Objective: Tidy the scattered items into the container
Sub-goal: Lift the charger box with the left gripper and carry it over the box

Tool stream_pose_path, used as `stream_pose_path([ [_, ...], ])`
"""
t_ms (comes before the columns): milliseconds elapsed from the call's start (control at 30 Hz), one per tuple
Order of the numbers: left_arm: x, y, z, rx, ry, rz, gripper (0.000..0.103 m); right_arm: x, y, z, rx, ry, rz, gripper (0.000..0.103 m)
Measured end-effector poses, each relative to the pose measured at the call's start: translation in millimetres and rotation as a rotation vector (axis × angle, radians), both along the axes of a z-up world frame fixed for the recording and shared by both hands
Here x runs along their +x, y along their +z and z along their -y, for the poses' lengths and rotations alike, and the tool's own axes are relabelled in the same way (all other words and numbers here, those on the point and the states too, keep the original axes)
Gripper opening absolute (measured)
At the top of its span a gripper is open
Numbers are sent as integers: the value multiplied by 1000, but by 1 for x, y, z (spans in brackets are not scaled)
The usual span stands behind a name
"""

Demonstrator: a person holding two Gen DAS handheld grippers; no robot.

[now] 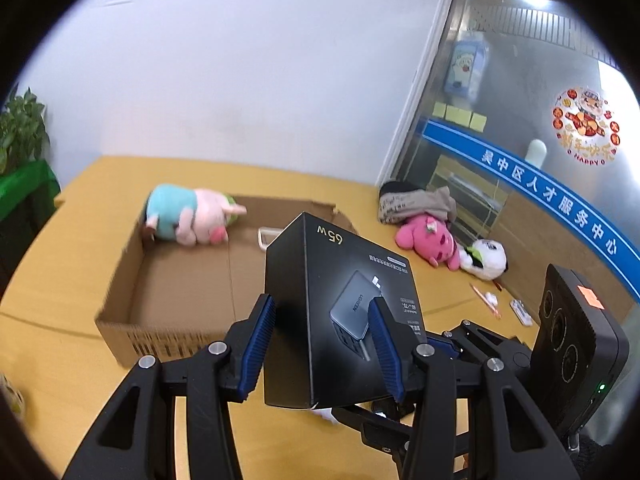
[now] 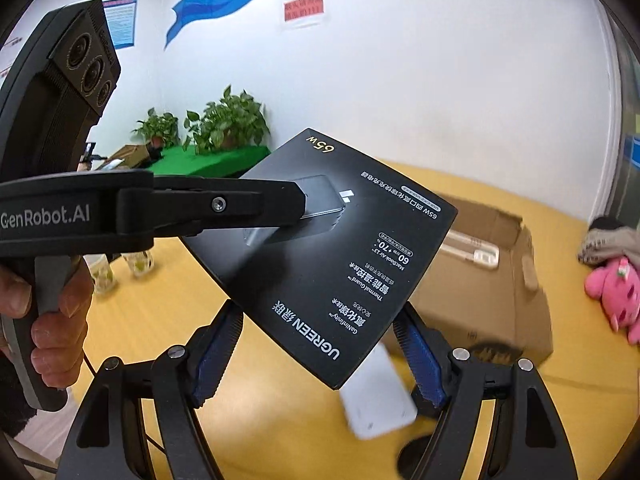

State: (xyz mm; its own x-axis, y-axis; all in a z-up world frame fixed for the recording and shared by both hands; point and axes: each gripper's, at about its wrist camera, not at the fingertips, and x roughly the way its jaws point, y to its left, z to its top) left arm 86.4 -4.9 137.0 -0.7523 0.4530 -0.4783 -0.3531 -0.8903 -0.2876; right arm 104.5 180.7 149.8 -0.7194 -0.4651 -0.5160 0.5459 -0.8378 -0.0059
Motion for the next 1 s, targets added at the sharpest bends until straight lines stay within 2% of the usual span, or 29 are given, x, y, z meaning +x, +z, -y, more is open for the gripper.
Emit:
stream_pose_path([
  [600, -52, 63, 16, -22, 60, -140, 47, -78, 70, 24, 18, 71, -101, 81],
  [833, -90, 65, 31, -19, 78, -133, 47, -119, 80, 39, 34, 88, -102, 81],
  [1000, -122, 56, 44, -21, 105, -104, 47, -157, 75, 54, 43, 106, -61, 81],
])
